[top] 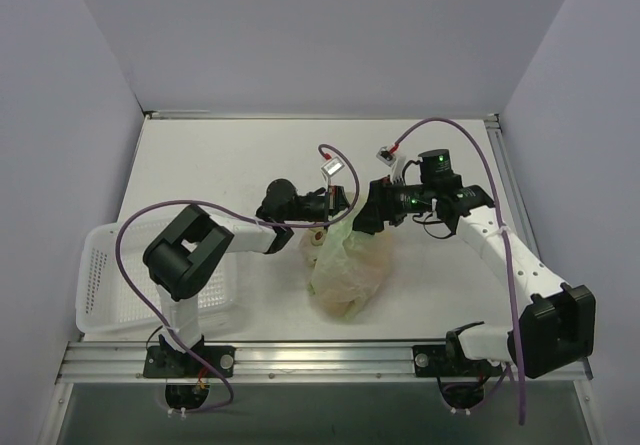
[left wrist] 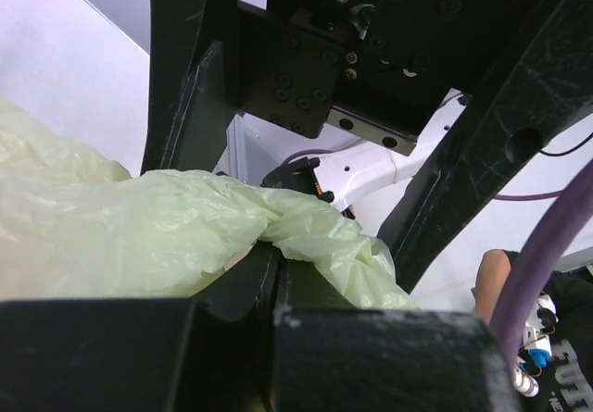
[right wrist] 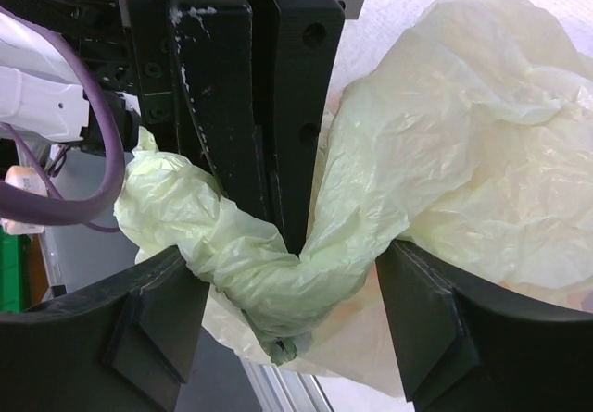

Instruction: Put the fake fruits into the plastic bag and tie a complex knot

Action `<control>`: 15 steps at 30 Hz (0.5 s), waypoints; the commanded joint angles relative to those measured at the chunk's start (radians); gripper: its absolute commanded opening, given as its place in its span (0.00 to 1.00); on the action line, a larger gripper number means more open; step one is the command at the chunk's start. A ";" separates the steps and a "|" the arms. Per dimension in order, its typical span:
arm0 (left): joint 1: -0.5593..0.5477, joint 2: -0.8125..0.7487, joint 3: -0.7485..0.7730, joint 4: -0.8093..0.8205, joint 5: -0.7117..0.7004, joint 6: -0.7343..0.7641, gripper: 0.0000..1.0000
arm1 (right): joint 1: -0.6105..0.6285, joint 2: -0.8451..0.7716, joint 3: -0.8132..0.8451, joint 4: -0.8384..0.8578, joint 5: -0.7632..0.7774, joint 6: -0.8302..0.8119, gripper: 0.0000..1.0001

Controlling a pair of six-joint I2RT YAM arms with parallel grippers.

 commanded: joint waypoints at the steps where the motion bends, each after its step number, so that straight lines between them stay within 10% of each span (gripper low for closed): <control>1: -0.020 -0.016 0.046 0.134 -0.050 -0.012 0.00 | -0.005 -0.049 0.027 -0.022 0.006 -0.028 0.72; 10: -0.008 -0.052 0.002 0.097 -0.081 0.017 0.00 | -0.112 -0.116 0.036 -0.175 0.021 -0.064 0.80; 15: -0.010 -0.053 -0.001 0.090 -0.080 0.023 0.00 | -0.167 -0.153 0.044 -0.228 -0.010 -0.035 0.65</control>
